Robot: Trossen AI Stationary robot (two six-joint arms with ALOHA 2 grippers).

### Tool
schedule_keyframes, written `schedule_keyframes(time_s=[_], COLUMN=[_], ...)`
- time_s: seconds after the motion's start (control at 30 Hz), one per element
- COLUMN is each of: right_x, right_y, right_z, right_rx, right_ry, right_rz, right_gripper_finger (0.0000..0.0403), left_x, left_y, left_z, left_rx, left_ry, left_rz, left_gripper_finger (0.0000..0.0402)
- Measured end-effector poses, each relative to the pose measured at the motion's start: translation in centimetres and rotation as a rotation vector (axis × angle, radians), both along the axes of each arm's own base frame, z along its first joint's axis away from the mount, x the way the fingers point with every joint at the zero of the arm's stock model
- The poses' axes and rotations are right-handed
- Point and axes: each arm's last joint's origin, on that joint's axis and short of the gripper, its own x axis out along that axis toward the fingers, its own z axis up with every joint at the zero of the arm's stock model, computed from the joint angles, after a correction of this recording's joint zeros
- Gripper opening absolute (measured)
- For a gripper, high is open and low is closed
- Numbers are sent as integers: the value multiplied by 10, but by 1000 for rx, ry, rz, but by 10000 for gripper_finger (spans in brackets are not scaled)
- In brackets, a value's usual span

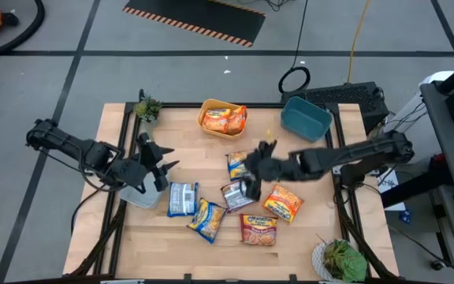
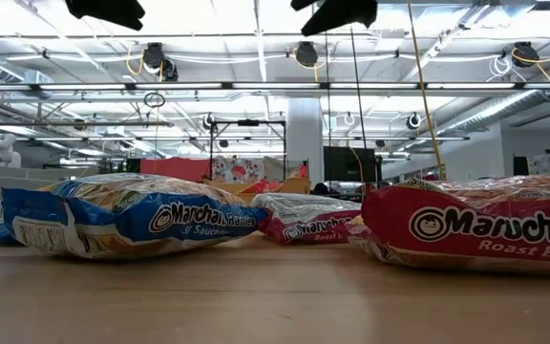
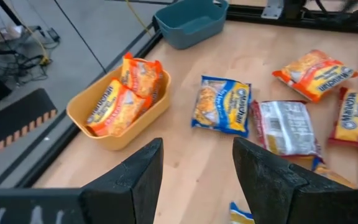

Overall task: Sort Maruchan noodles
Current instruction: Put the top red bag into the blue bin

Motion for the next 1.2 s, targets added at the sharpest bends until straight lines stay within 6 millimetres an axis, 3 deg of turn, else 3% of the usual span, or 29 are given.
schedule_keyframes(time_s=[0.37,0.57,0.73,0.97,1.2], right_x=[8,7,7,10,-10], right_y=[40,48,57,58,50], right_z=[-62,-96,-112,-129,-166], right_rx=[19,3,16,27,69], right_ry=[309,490,578,626,704], right_rz=[-13,-71,-42,-40,-87], right_gripper_finger=[255,261,271,274,274], left_x=[15,24,28,30,30], left_y=[-23,-25,-23,-17,-17], left_z=[-17,-25,-27,-28,-28], left_rx=[-10,65,109,123,106], left_ry=[87,158,193,204,198], left_rz=[-84,-115,-126,-110,-105], left_gripper_finger=[200,200,200,200,200])
